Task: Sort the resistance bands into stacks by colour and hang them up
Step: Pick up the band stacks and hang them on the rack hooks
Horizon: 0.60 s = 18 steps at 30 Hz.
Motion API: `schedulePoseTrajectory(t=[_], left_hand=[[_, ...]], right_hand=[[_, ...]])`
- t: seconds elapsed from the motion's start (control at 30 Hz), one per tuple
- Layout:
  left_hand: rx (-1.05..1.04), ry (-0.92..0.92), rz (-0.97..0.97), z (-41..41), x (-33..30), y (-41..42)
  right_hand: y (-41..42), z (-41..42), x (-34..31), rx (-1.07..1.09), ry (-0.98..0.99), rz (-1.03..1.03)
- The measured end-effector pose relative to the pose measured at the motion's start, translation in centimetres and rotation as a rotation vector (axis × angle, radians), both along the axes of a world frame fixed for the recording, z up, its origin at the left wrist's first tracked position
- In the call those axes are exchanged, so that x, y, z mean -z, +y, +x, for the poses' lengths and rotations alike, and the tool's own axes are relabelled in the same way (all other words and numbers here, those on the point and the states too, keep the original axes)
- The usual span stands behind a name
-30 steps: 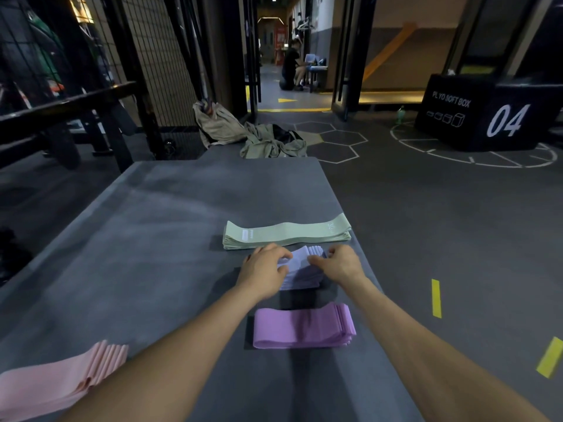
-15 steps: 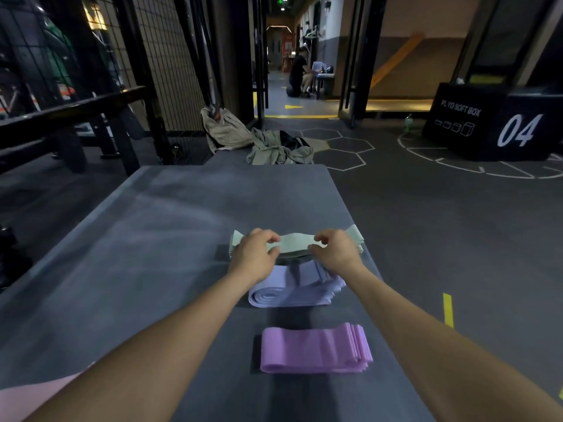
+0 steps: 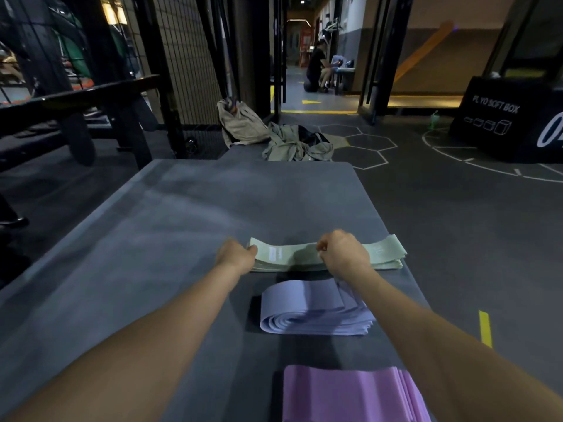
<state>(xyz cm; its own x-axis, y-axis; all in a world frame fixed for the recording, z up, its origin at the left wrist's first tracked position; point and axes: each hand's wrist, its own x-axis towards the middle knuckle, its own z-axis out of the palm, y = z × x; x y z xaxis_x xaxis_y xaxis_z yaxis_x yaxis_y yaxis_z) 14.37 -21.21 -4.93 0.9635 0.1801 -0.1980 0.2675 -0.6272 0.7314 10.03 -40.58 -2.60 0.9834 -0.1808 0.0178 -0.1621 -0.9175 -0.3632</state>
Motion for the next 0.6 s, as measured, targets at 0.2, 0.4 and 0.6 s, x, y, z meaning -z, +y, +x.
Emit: schedulePoseTrajectory(t=[0.2, 0.4, 0.6], left_hand=[[0.031, 0.11, -0.099, 0.6, 0.0, -0.3], [0.043, 0.165, -0.112, 0.7, -0.7, -0.4], [0.006, 0.278, -0.293, 1.0, -1.1, -0.3]], right_hand=[[-1.0, -0.1, -0.2, -0.002, 0.041, 0.005], [-1.2, -0.1, -0.2, -0.036, 0.051, 0.021], [-1.2, -0.1, -0.1, -0.031, 0.044, 0.023]])
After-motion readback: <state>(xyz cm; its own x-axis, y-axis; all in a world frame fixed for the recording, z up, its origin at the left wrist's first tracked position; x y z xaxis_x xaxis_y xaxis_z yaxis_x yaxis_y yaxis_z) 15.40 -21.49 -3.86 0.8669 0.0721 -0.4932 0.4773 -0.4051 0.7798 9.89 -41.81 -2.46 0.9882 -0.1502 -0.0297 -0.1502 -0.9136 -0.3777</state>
